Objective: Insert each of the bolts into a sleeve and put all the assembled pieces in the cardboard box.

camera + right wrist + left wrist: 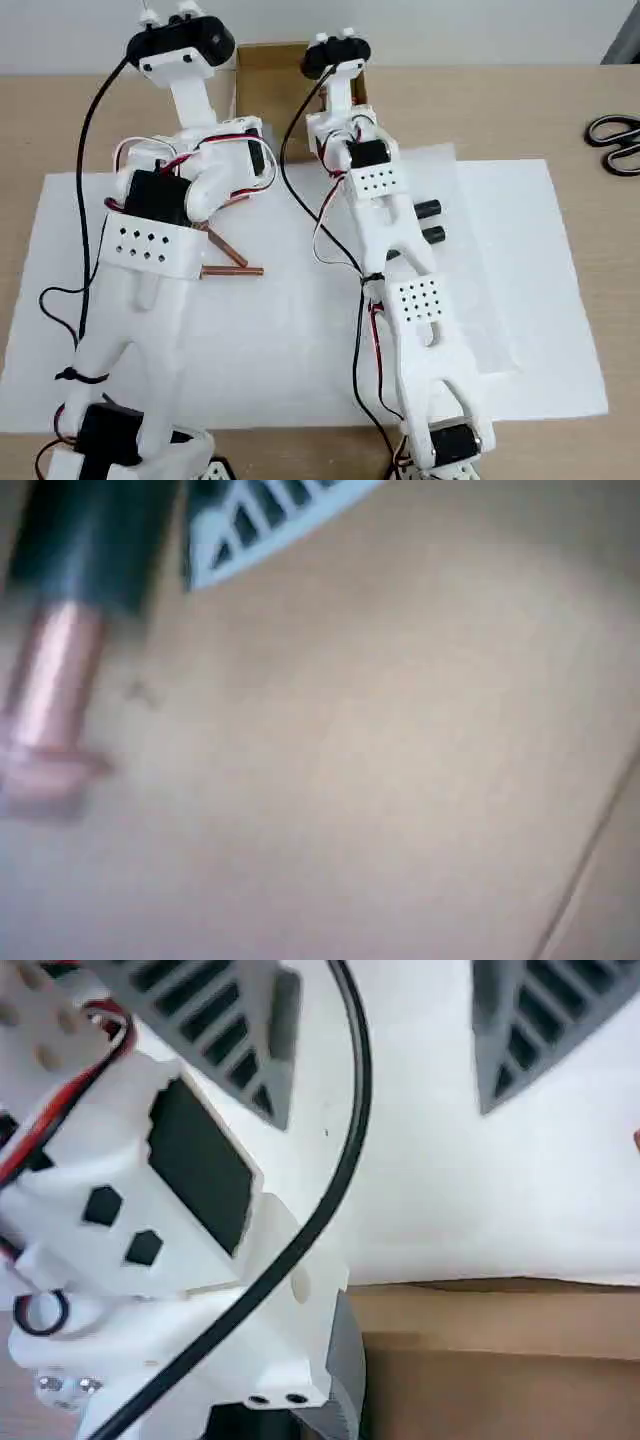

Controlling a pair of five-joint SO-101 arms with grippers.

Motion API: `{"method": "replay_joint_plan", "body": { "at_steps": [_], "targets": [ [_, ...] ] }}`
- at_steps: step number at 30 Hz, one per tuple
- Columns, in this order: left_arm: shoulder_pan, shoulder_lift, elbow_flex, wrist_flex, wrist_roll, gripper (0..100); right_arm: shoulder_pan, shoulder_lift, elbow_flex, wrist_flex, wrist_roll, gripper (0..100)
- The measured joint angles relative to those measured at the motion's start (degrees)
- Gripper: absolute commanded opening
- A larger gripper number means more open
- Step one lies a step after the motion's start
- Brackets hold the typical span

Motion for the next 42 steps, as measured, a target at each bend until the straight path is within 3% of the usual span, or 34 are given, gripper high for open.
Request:
{"method": "replay_joint_plan", "body": {
  "at_steps": [10, 14, 22, 26, 34, 42],
  "targets": [
    [0.0, 0.0, 0.0, 0.09, 0.0, 11, 0.0, -4.04, -4.66, 4.31, 0.0, 27.4],
    [0.0, 0.0, 0.0, 0.09, 0.0, 11, -0.18, -10.2, -9.58, 15.74, 0.0, 27.4],
    [-0.09, -4.48, 0.0, 0.09, 0.0, 11, -0.09, -18.55, -15.74, 48.18, -0.09, 27.4],
    [-0.09, -5.8, 0.0, 3.52, 0.0, 11, 1.32, -20.75, -15.65, 51.34, -1.14, 27.4],
    [0.0, -5.8, 0.0, 9.14, 0.97, 11, 1.49, -25.41, -5.45, 51.78, -15.74, 27.4],
    [4.48, -5.89, 0.0, 15.38, 0.97, 11, 3.43, -36.04, 17.23, 51.78, -34.46, 27.4]
  ]
}}
